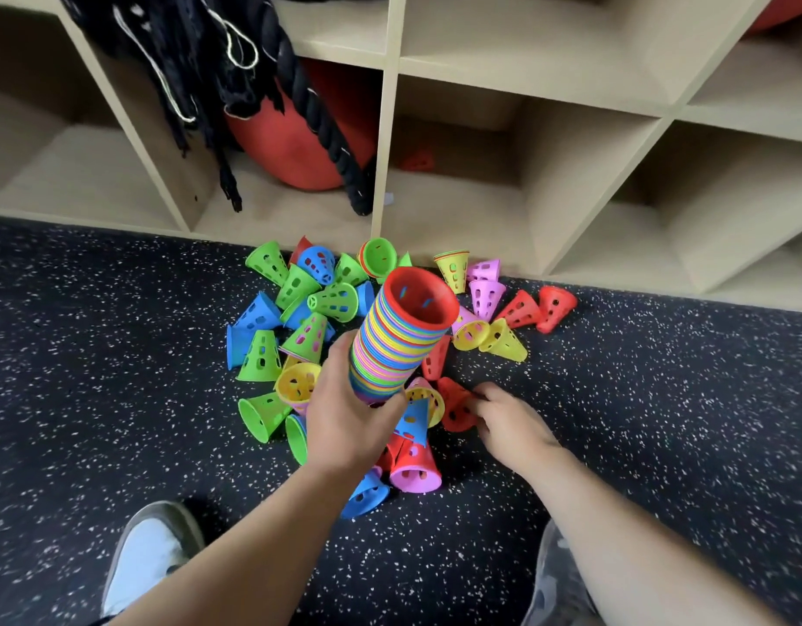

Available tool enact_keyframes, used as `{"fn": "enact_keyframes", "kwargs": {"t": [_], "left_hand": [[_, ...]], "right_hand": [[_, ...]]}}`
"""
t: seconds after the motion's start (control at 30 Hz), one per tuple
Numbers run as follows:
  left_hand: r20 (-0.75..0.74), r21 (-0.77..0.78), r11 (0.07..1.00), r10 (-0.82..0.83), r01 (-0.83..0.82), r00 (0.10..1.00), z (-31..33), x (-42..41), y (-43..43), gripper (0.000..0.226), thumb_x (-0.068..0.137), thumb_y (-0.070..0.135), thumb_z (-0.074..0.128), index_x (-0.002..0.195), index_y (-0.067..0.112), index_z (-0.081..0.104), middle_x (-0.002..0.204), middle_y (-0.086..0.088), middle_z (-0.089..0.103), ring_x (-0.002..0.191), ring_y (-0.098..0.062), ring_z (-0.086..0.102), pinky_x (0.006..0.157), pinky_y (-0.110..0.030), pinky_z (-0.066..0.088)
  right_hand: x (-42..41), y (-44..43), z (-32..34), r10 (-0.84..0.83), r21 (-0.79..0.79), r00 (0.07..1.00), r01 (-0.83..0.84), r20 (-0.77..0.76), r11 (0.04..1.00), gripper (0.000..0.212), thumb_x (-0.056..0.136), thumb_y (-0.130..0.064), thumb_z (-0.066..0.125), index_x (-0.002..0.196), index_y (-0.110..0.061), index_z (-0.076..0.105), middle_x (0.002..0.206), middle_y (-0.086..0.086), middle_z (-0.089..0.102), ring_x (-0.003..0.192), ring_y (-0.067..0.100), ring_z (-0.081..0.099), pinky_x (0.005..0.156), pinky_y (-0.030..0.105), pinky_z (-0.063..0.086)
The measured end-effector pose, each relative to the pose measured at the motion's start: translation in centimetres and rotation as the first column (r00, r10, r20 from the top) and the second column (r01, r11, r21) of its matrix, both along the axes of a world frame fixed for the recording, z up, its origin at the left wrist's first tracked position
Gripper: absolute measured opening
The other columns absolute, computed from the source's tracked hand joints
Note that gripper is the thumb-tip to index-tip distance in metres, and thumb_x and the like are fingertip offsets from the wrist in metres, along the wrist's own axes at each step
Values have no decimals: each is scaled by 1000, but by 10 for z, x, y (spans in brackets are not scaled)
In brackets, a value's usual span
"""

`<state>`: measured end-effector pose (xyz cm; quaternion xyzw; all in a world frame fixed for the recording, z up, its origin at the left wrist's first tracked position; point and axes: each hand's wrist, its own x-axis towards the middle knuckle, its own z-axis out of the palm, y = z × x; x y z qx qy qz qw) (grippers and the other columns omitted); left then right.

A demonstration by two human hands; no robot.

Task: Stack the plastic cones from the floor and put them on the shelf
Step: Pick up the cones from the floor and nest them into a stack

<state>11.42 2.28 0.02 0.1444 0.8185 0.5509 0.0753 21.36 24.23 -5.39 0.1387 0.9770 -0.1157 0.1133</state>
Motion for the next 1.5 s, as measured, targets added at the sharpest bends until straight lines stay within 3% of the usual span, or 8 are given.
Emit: {"fn": "enact_keyframes", "kwargs": {"t": [0.17,0.3,0.43,0.53,0.73,0.83,1.17,1.5], "left_hand": [[-20,-25,1000,-10,10,1000,1,-14,7,78,67,32,75,137,35,41,123,12,62,113,-13,62,92,-33,51],[-5,-44,999,13,-13,1000,1,-30,17,79,67,32,74,140,31,43,124,10,62,115,-14,60,94,-37,52],[-7,-44,998,45,-46,999,4,-46,31,78,67,29,76,137,32,44,121,9,62,112,-18,61,92,-41,53],[-34,-33,998,43,-44,998,7,-52,41,76,68,26,78,135,32,45,120,10,63,110,-17,62,90,-38,53],[-56,-48,999,24,-26,998,13,-50,53,79,70,24,81,139,30,43,122,9,64,109,-13,62,83,-24,42],[-62,-36,999,19,-21,998,19,-46,54,79,69,24,80,138,32,44,120,11,65,107,-11,61,83,-22,40],[-120,20,1000,15,-12,993,26,-28,47,77,67,30,76,137,30,45,119,13,62,111,-14,63,93,-37,52],[-119,11,999,50,-49,992,23,-33,40,76,68,27,80,135,33,44,119,10,64,108,-14,65,92,-41,55]], "right_hand": [[-16,5,1,-331,-143,916,305,-226,941,19,83,-9,67,101,-10,73,98,3,59,83,27,64,72,25,43],[-50,1,55,-730,-503,436,533,-526,681,9,82,-6,66,83,-12,72,86,5,69,77,19,60,72,21,40],[-94,7,136,-899,-850,92,295,-429,436,20,76,-19,56,61,-28,63,66,1,60,67,22,53,64,46,47],[-108,-1,182,-874,-878,160,73,-458,473,22,75,-19,51,56,-28,58,60,-5,50,65,19,43,60,38,36],[-107,-16,195,-509,-596,696,143,-507,790,3,85,-26,57,84,-25,60,69,-4,60,65,9,54,66,30,43],[-100,-5,203,-309,-329,824,159,-476,931,22,94,-43,56,107,-26,49,91,-6,60,79,15,57,74,31,41],[-73,32,266,4,-188,923,-82,-386,979,20,94,-35,56,112,-26,50,103,-11,61,67,13,58,68,21,43],[-38,42,201,-167,-315,930,59,-328,947,16,93,-30,61,108,-32,55,87,-16,62,71,8,60,65,24,46]]}}
